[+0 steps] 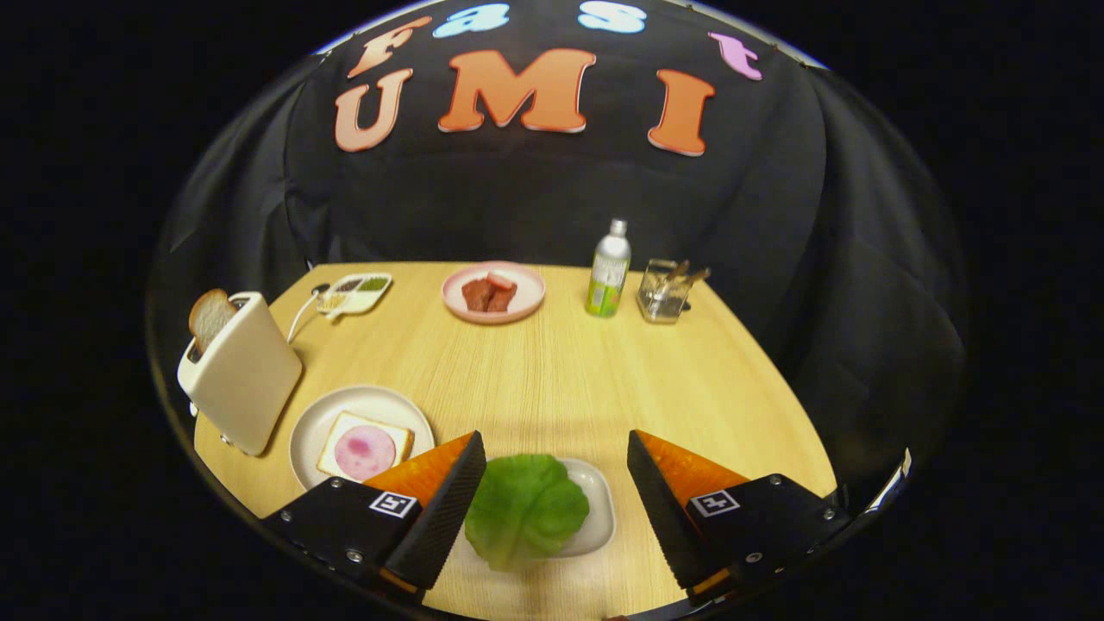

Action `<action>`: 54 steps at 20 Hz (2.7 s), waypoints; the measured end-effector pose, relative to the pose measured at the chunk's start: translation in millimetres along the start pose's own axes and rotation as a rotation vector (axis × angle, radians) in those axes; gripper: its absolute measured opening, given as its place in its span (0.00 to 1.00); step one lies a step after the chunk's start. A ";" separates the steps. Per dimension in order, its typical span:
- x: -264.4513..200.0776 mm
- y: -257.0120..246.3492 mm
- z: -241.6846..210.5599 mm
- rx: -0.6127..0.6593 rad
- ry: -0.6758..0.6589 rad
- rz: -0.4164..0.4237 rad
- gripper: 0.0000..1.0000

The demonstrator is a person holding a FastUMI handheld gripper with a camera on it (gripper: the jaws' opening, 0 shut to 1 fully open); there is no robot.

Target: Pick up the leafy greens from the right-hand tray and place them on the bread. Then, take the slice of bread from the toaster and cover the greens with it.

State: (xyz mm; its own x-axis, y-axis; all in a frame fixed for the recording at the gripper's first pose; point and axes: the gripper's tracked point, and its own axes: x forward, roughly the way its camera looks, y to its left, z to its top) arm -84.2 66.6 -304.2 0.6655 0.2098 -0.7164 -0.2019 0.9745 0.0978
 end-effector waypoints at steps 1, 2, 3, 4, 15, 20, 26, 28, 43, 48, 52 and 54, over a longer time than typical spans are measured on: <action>5.1 4.0 -14.0 0.011 0.052 0.013 0.99; 8.8 6.5 -28.2 0.023 0.110 0.023 0.99; 12.3 9.7 -41.3 0.026 0.159 0.031 0.99; 17.0 9.9 -53.7 0.021 0.202 0.030 0.99; 48.6 16.7 -105.7 -0.002 0.443 0.031 0.89; 50.8 14.7 -107.5 0.037 0.465 0.029 0.76; 51.5 15.9 -108.7 0.109 0.508 -0.031 0.26; 52.1 12.9 -107.9 0.116 0.489 -0.042 0.13; 12.6 70.7 -42.0 0.133 0.336 0.111 0.01; 3.4 115.0 -17.0 0.119 0.306 0.207 0.01; 4.2 155.1 -14.3 0.087 0.326 0.272 0.02; 7.3 173.3 -12.7 0.065 0.328 0.296 0.02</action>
State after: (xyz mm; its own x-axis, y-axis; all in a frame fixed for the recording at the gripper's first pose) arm -123.4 236.1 -301.2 0.3208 0.4542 -0.8312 -0.2965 0.8816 0.3673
